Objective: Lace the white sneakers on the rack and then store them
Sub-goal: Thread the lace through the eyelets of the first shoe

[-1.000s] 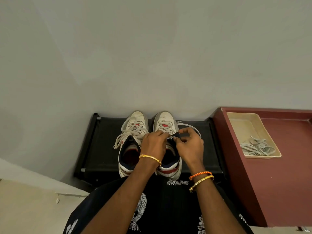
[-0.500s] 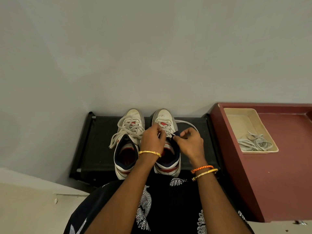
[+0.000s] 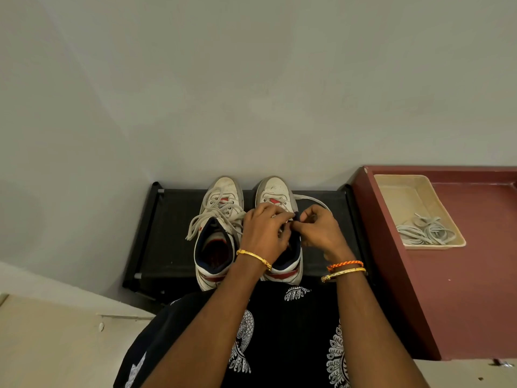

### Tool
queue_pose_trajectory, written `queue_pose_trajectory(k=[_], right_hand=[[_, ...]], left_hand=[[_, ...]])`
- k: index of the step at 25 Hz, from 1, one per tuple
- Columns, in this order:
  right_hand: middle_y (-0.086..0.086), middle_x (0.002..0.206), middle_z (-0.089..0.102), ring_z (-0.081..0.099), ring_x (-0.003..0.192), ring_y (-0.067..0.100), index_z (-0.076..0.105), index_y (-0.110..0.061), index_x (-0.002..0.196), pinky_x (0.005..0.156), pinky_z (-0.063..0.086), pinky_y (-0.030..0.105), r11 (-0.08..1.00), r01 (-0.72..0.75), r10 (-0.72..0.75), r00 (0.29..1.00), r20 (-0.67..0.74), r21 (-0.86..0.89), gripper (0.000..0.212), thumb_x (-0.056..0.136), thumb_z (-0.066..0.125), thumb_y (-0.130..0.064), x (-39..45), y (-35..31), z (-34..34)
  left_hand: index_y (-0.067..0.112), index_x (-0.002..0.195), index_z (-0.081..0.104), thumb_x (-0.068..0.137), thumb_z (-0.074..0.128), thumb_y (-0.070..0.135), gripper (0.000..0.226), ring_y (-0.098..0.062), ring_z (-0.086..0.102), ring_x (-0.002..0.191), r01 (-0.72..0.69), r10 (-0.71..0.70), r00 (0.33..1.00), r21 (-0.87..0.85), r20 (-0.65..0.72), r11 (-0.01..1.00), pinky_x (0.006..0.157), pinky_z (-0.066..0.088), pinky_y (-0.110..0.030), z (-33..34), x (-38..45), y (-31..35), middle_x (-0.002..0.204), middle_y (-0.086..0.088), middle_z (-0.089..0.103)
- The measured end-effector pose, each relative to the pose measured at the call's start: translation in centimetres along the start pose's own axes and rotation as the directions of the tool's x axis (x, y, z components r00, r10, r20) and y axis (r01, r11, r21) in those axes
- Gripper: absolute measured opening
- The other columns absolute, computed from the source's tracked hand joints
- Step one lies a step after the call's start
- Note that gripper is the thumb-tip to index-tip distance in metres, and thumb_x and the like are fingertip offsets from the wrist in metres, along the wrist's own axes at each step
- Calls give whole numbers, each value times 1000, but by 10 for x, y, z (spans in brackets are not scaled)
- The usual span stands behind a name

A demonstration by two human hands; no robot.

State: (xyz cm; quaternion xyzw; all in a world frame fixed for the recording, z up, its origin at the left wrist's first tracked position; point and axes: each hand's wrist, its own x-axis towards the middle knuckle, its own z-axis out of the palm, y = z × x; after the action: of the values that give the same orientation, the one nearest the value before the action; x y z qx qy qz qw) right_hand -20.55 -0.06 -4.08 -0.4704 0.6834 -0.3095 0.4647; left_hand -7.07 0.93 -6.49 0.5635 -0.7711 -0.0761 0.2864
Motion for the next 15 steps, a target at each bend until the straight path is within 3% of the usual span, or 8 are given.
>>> queue_pose_trajectory(k=[4, 7, 10, 13, 15], right_hand=[[6, 72, 59, 60, 67, 17, 51, -12, 79, 56, 55, 31, 996, -14, 6, 996, 89, 86, 21, 80, 70, -3, -1, 1, -5], [6, 75, 61, 61, 67, 15, 52, -11, 79, 53, 54, 27, 993, -32, 18, 993, 120, 117, 21, 79, 72, -4, -1, 0, -6], [7, 79, 63, 62, 67, 16, 53, -10, 80, 53, 57, 26, 987, -69, 47, 988, 148, 148, 22, 78, 74, -5, -1, -1, -8], [7, 83, 63, 63, 70, 17, 53, -10, 80, 56, 57, 26, 985, -88, 63, 984, 169, 149, 21, 78, 74, -6, 0, -1, -9], [8, 84, 63, 63, 72, 17, 54, -10, 80, 58, 58, 28, 987, -84, 61, 984, 167, 138, 21, 78, 74, -6, 0, -1, -9]], left_hand=[[25, 72, 72, 71, 63, 28, 9, -20, 63, 79, 10, 6, 997, 196, -80, 980, 81, 28, -31, 3, 5, 5, 71, 9, 67], [24, 75, 71, 71, 67, 25, 5, -22, 61, 81, 33, -8, 992, 202, -124, 979, 82, 25, -33, 1, 4, 6, 76, 7, 68], [23, 88, 67, 84, 57, 23, 11, -21, 55, 93, 222, -205, 950, 47, -235, 974, 85, 21, -33, -13, 3, 5, 89, 6, 66], [18, 94, 63, 90, 56, 18, 8, -20, 44, 109, 460, -506, 810, -215, -295, 862, 87, 17, -30, -29, 0, -1, 100, 2, 63], [18, 96, 62, 89, 55, 18, 10, -20, 43, 112, 495, -558, 778, -266, -288, 827, 88, 16, -30, -33, -1, -3, 103, 0, 62]])
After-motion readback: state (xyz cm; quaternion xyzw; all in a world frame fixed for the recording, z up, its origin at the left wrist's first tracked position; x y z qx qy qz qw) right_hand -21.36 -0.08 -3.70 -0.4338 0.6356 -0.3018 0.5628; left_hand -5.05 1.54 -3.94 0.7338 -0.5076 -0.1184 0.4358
